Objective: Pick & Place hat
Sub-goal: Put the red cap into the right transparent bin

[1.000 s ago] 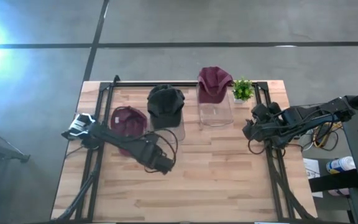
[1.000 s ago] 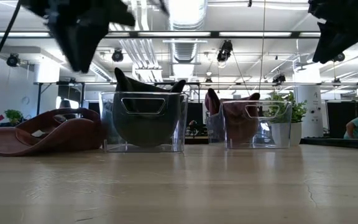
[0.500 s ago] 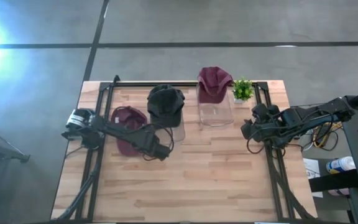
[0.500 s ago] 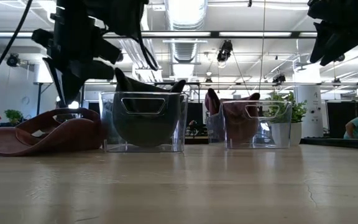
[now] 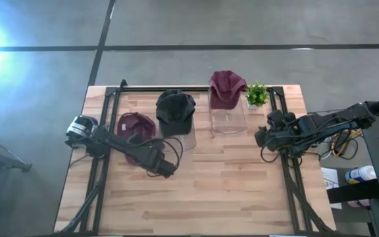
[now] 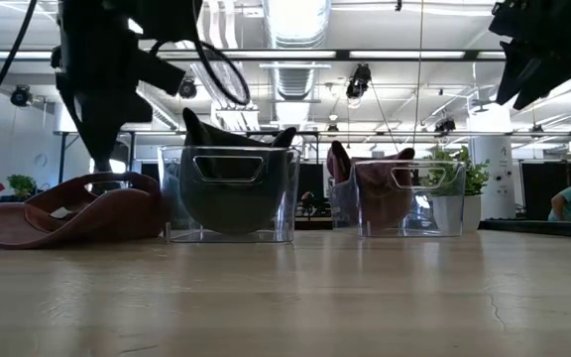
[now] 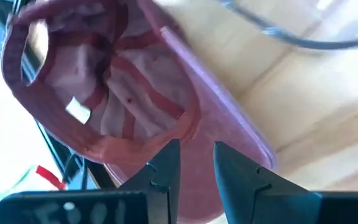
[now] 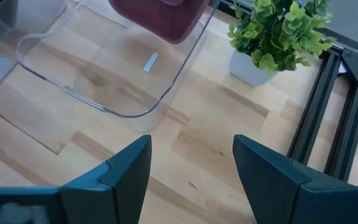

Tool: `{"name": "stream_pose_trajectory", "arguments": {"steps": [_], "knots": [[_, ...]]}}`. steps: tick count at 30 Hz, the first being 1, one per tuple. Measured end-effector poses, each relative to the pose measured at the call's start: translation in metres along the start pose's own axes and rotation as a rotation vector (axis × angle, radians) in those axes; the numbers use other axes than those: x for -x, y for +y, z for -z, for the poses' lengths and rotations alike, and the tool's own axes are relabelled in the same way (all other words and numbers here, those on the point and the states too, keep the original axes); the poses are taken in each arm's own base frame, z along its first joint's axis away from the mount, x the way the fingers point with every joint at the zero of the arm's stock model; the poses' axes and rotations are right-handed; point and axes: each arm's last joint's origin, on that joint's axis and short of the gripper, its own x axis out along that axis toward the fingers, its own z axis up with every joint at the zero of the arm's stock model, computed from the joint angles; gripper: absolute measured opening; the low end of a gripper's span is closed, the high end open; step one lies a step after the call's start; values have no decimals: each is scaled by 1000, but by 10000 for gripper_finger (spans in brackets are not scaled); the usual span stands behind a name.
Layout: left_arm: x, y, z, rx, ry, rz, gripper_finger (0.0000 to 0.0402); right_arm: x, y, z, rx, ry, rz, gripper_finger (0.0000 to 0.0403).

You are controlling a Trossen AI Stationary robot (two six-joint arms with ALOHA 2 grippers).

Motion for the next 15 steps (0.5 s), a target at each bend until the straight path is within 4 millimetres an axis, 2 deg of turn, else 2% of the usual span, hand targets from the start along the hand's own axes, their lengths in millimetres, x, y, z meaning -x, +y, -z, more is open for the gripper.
{"name": "stream_pose_trajectory", "arguments": {"steps": [4, 9, 15], "knots": [[-7, -1, 5, 158, 61, 7, 90, -4, -1, 4, -32, 9, 14, 224], [-2, -14, 15, 174, -10, 82, 96, -10, -1, 11, -18, 73, 19, 224], [1, -15, 24, 144, -34, 62, 160, -13, -2, 14, 6, 106, 23, 224]]}}
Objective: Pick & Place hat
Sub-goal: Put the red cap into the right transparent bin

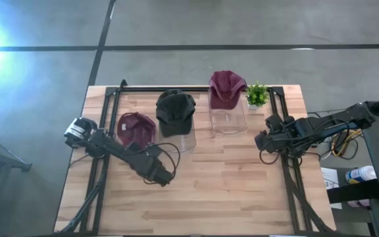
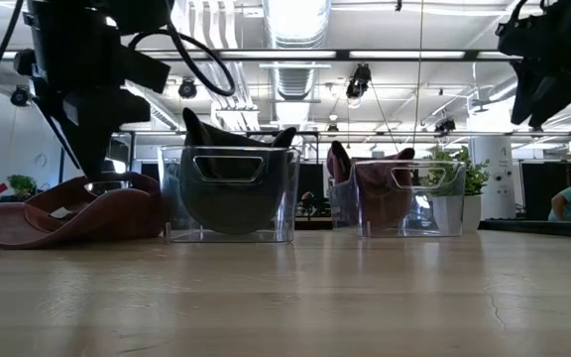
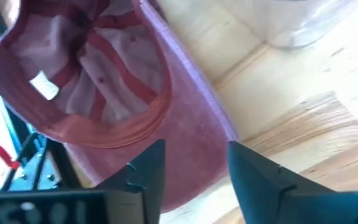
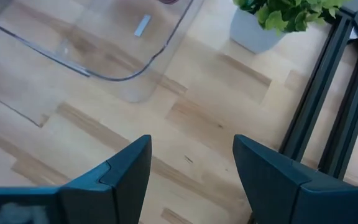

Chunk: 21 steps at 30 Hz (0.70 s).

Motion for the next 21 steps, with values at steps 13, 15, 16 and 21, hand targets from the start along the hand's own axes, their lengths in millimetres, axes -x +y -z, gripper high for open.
{"name": "stream_pose_trajectory", "arguments": {"steps": [13, 15, 16, 21], "knots": [[-22, -16, 19, 35, -148, 115, 193, 1, 10, -4, 62, -44, -88, 224], [-24, -13, 23, 91, -169, 90, 193, 1, 11, -5, 56, -66, -90, 224], [-25, -11, 24, 114, -177, 70, 193, 1, 11, -5, 55, -73, -88, 224], [-24, -8, 29, 163, -250, 45, 193, 1, 11, -5, 66, -85, -83, 224]]}}
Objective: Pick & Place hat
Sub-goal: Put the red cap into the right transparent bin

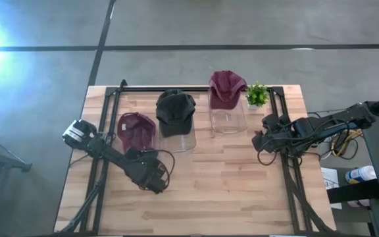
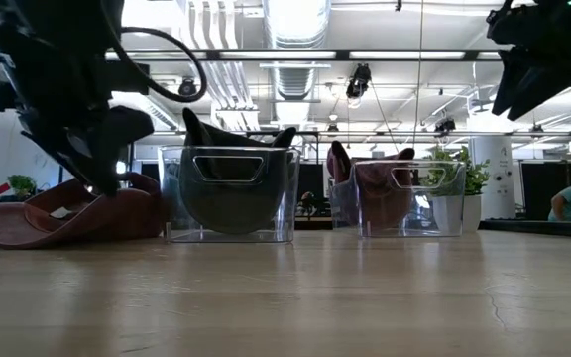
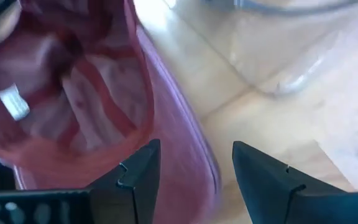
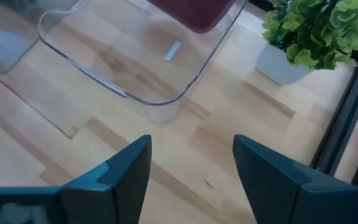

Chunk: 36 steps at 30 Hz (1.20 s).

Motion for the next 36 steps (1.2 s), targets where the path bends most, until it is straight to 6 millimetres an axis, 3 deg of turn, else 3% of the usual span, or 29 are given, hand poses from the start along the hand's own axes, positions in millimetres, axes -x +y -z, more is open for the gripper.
{"name": "stream_pose_trajectory", "arguments": {"steps": [7, 19, 24, 31, 36], "knots": [[-20, 9, 5, 19, -120, -42, 193, -1, 0, 0, 42, -22, 14, 224], [-43, 17, 15, 46, -82, -58, 187, -5, -1, 3, 31, -23, 22, 224], [-46, 19, 16, 50, -52, -71, 142, -7, 0, 5, 27, -23, 19, 224], [-45, 18, 17, 53, -14, -66, 16, -7, 8, 1, 66, -53, -47, 224], [-27, 11, 30, 117, 20, 0, 11, -5, 29, -10, 90, -155, -201, 224]]}}
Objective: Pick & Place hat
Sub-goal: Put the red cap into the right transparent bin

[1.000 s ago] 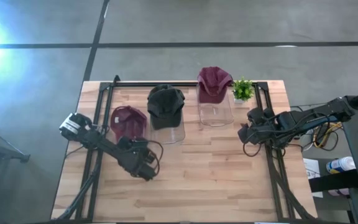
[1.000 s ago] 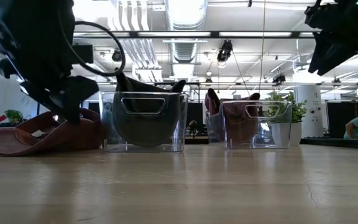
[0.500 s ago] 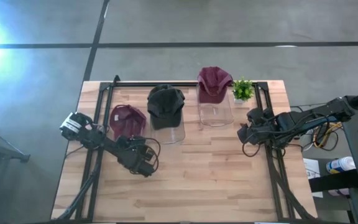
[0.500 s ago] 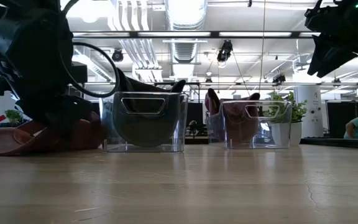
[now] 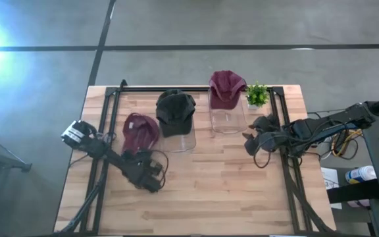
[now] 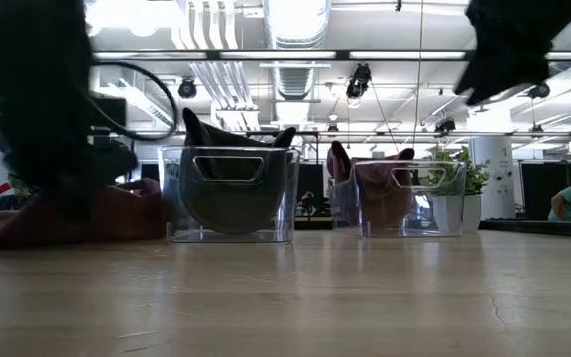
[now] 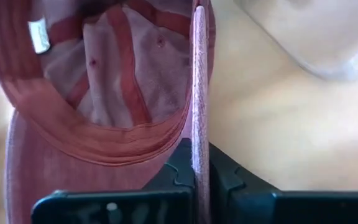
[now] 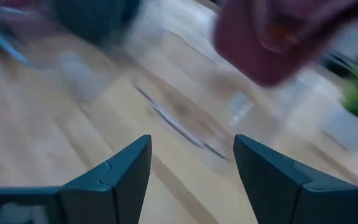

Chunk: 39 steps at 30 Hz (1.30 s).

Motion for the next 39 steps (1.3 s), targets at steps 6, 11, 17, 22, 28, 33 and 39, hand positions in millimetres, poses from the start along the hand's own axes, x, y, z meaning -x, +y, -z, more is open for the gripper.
{"name": "stream_pose_trajectory", "arguments": {"steps": [6, 11, 17, 22, 28, 33, 39], "knots": [[43, -1, 36, -54, 76, 128, 6, -18, 29, -6, -13, -39, -58, 224], [84, -4, 69, -157, 128, 321, 6, -41, 57, 1, -34, 84, -108, 224], [124, -27, 95, -486, 119, 532, 7, -61, 101, 16, 38, 285, -311, 224], [140, -61, 94, -682, 60, 581, 8, -68, 131, 29, 68, 416, -376, 224], [186, -95, 56, -809, -47, 568, 8, -52, 158, 36, 104, 416, -433, 224], [227, -81, 3, -711, -240, 382, 5, -30, 162, 34, 148, 361, -398, 224], [233, -98, 7, -782, -192, 413, 5, -11, 154, 32, 168, 358, -264, 224]]}}
